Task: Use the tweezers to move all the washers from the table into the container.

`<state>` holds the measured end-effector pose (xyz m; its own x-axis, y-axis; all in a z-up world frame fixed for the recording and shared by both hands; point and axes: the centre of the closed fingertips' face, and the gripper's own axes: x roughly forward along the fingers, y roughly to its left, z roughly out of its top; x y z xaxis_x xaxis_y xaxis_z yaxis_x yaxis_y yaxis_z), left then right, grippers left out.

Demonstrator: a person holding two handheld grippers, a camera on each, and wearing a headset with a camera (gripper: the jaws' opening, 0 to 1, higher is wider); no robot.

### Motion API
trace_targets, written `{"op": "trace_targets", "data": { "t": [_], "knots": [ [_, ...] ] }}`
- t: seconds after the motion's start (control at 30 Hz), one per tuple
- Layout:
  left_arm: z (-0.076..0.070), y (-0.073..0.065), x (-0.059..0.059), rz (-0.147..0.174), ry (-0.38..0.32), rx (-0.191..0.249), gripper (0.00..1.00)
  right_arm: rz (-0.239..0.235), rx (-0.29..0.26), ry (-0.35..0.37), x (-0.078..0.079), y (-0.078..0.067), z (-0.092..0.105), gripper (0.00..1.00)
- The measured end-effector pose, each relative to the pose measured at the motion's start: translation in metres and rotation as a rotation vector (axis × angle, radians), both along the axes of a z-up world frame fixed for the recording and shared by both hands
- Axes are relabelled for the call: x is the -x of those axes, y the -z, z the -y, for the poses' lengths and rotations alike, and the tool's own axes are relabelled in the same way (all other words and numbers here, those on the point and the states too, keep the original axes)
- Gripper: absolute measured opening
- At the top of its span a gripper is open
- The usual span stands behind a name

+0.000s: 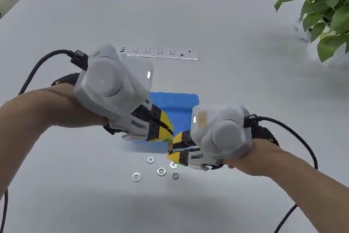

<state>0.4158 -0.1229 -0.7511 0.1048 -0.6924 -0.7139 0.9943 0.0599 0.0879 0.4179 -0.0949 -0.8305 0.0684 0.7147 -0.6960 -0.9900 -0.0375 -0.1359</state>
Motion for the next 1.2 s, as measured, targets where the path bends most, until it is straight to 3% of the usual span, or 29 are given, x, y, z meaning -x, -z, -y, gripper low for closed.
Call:
{"op": "trace_targets", "data": {
  "t": [0.5,1.2],
  "knots": [
    [0.009,0.023,0.019,-0.057,0.011,0.024,0.06,-0.035,0.010,0.015,0.021,0.024,0.008,0.13],
    [0.015,0.039,0.024,-0.086,0.019,0.029,0.06,-0.064,0.005,0.048,0.023,0.038,0.014,0.13]
  ]
}}
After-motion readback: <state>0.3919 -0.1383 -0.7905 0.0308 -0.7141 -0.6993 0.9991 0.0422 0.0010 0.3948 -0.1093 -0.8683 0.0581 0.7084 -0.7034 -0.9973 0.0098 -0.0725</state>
